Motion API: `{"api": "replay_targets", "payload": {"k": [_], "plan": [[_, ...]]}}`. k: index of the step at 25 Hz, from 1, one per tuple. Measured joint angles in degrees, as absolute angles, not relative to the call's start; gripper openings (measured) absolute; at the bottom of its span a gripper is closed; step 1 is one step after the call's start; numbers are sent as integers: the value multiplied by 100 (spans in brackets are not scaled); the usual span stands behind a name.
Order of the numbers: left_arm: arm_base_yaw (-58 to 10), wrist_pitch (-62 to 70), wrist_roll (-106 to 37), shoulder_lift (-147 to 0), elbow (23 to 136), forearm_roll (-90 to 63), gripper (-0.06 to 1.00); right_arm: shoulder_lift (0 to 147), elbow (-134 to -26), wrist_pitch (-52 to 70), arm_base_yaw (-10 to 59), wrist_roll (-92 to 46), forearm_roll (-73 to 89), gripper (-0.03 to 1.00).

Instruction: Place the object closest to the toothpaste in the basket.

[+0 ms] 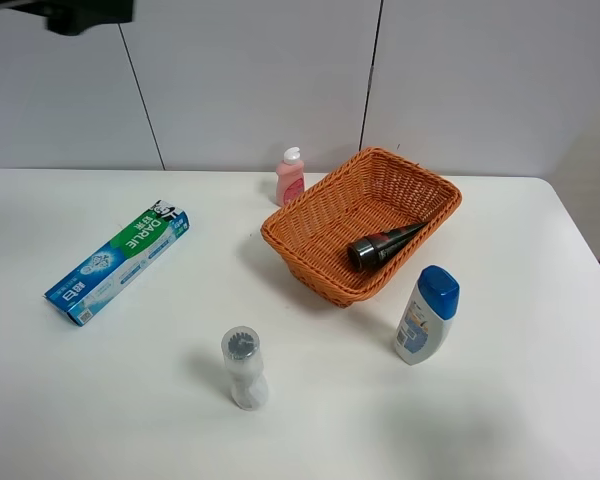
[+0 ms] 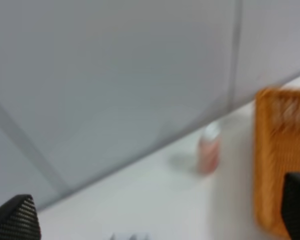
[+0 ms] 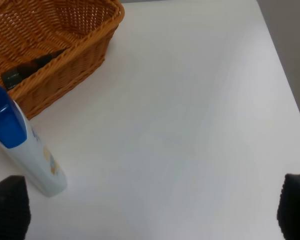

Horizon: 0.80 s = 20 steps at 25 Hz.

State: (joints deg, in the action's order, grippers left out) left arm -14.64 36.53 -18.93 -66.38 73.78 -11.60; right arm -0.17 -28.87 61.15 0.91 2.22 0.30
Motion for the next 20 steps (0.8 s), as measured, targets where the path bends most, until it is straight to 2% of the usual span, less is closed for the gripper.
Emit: {"api": "replay_targets", "payload": {"k": [5,10,15,20], "plan": [[-796,4903,-1899,-5860,7378,-1042,97,-17,-2887,6115,91,222,30,99],[-663,5448,-1904,-5109,7236,-1035,97,-17,-2887,6115,91,222,30,99],[-663,5541,-1774,-4084,6389,-1035,97,-17,-2887,6115,91,222,30,99],[-663,5540,-1625,-2821,5006,-1035,97,-17,-2887,6115,91,222,30,99]]}}
